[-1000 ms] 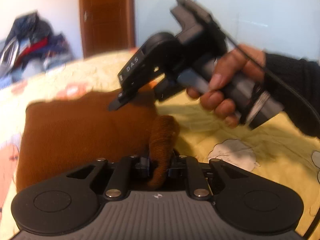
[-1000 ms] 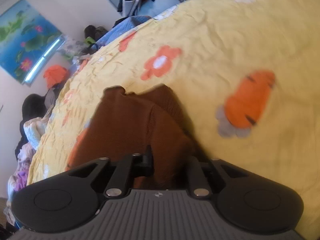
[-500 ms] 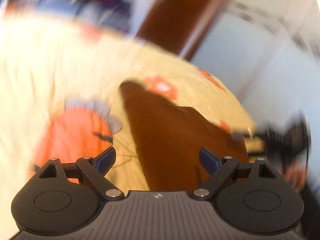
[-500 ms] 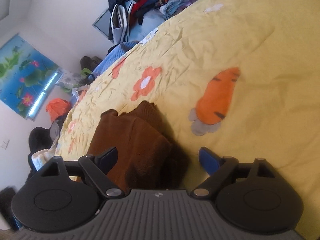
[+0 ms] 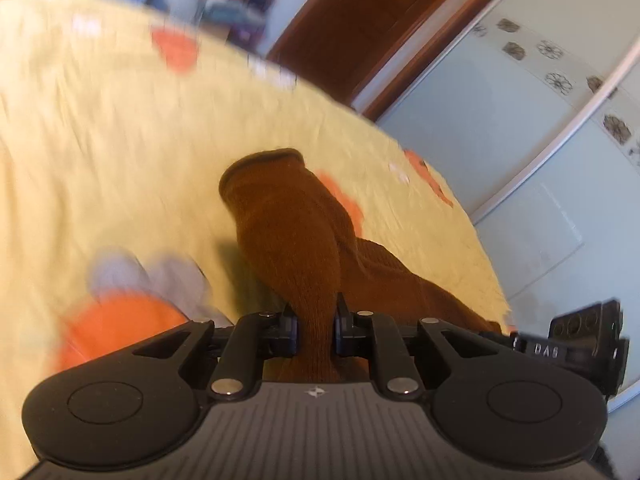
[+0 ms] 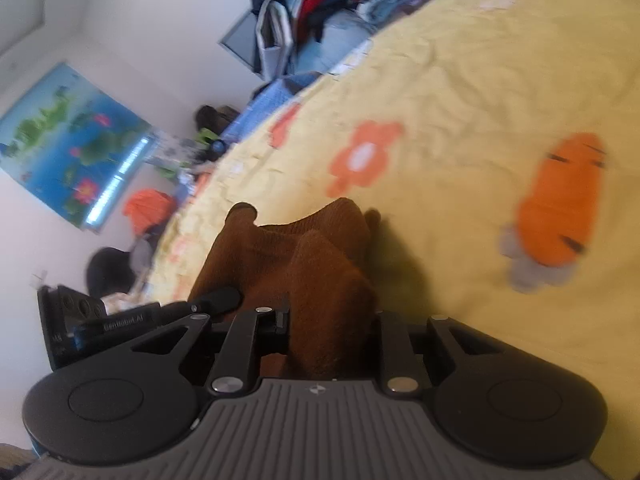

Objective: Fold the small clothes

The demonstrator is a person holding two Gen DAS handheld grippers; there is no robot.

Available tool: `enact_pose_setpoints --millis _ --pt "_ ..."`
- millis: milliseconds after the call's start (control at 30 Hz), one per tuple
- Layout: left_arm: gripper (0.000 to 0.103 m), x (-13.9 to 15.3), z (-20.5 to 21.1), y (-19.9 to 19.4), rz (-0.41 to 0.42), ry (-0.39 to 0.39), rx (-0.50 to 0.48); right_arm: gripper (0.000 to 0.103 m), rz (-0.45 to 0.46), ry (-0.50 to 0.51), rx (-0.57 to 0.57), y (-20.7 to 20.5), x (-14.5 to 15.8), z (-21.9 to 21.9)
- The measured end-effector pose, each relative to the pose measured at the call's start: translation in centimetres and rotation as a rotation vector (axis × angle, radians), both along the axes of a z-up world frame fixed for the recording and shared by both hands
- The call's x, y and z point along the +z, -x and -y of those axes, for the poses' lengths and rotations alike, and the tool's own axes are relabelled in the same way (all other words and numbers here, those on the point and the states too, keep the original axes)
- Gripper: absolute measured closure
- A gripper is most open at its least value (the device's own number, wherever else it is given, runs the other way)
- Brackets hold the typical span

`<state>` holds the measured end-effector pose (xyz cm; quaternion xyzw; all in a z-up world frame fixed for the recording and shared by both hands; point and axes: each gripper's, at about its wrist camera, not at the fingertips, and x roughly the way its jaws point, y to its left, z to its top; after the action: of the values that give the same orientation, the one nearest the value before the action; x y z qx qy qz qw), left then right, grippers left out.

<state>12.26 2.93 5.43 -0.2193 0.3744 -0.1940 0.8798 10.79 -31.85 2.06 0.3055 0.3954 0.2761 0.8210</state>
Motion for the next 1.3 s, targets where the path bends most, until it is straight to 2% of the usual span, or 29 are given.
enact_pose_setpoints --millis 100,133,167,200,233,267,333,367,400,500,567,633,667,700,733,767,867,933,967,1000,1033,1067,1100,1133,1167,1200,1233,1300 --pt "0.087 1.5 -1.9 -1.6 0.035 -0.133 0.069 0.077 0.019 -0.023 0.018 -1.8 0.4 -2.9" --pt "0.085 1.4 -2.4 -2.2 0.048 -0.174 0.081 0.074 0.016 -0.026 0.009 -2.6 0.2 -3.9" --pt "0.082 1.1 -3.0 -2.6 0.035 -0.21 0.087 0.065 0.009 -0.021 0.002 -3.3 -0.1 -4.9" --pt "0.078 0.7 -3.6 -2.9 -0.02 -0.211 0.105 0.053 -0.008 0.006 -0.015 -3.8 -0.5 -5.8" --pt "0.078 0.4 -4.3 -2.7 -0.073 -0.177 0.118 0.029 -0.036 0.037 -0.038 -4.2 -0.8 -6.5" --pt "0.075 0.1 -4.9 -1.7 -0.086 -0.13 0.106 0.022 -0.051 0.055 -0.059 -4.2 -1.0 -6.8" --pt "0.043 -0.1 -5.9 1.3 -0.059 -0.061 0.089 0.021 -0.029 0.048 -0.041 -2.7 -0.6 -6.7" --pt "0.016 -0.6 -6.3 3.0 -0.064 -0.018 0.085 0.02 -0.015 0.044 -0.022 -1.5 -0.1 -6.3" --pt "0.014 -1.1 -6.5 4.5 -0.069 0.027 0.076 0.02 -0.005 0.051 -0.013 -0.4 0.2 -5.8" --pt "0.015 -2.8 -5.9 8.0 -0.122 0.137 0.023 0.019 -0.017 0.072 0.018 2.8 0.7 -4.4" --pt "0.016 -3.6 -4.9 9.0 -0.135 0.129 0.025 0.019 -0.028 0.07 0.04 4.5 0.8 -4.5" --pt "0.044 -3.6 -4.0 9.3 -0.107 0.046 0.042 0.02 -0.027 0.1 0.09 5.4 0.6 -5.7" --pt "0.07 -3.8 -3.9 9.0 -0.121 0.019 0.051 0.03 -0.031 0.135 0.105 5.5 0.3 -6.5" --pt "0.08 -3.9 -4.2 8.8 -0.143 0.033 0.056 0.044 -0.048 0.169 0.126 5.5 -0.3 -7.3" --pt "0.084 -3.8 -4.7 8.9 -0.16 0.057 0.059 0.076 -0.054 0.179 0.151 5.5 -0.8 -7.9" --pt "0.087 -3.3 -5.4 9.5 -0.156 0.056 0.054 0.076 -0.071 0.182 0.172 5.5 -1.1 -8.3" --pt "0.088 -1.8 -5.7 11.8 -0.101 -0.033 0.019 0.077 -0.049 0.166 0.214 6.9 -0.4 -8.5" --pt "0.086 -2.4 -6.1 12.8 -0.096 -0.093 0.002 0.077 -0.057 0.137 0.236 8.1 -0.6 -8.5" --pt "0.081 -2.6 -6.0 13.4 -0.082 -0.124 0.009 0.076 -0.07 0.148 0.238 8.5 -1.1 -8.6" --pt "0.079 -2.4 -5.9 14.2 -0.046 -0.148 0.01 0.069 -0.064 0.144 0.229 8.8 -1.4 -8.5" --pt "0.077 -1.8 -5.6 14.9 -0.006 -0.178 0.012 0.056 -0.061 0.108 0.217 9.1 -1.5 -8.2" --pt "0.065 -1.1 -5.3 15.7 0.032 -0.218 0.02 0.04 -0.084 0.07 0.206 9.0 -1.3 -7.8" --pt "0.041 -0.3 -4.9 16.5 0.085 -0.261 0.027 0.031 -0.095 0.051 0.176 8.9 -0.9 -7.3" --pt "0.027 0.4 -4.5 17.4 0.151 -0.302 0.033 0.023 -0.073 0.041 0.131 9.0 0.0 -6.6" --pt "0.008 0.9 -4.1 18.2 0.221 -0.341 0.045 0.023 -0.028 0.028 0.086 8.9 1.0 -5.8" --pt "0.006 1.2 -3.7 18.9 0.297 -0.383 0.046 0.023 0.01 0.011 0.056 8.9 2.0 -5.2" --pt "0.006 1.3 -3.0 19.0 0.332 -0.424 0.031 0.023 0.033 -0.003 0.028 8.5 2.8 -4.8" --pt "0.006 0.9 -1.8 18.2 0.317 -0.483 0.001 0.025 0.053 0.018 -0.001 7.0 4.0 -5.0"
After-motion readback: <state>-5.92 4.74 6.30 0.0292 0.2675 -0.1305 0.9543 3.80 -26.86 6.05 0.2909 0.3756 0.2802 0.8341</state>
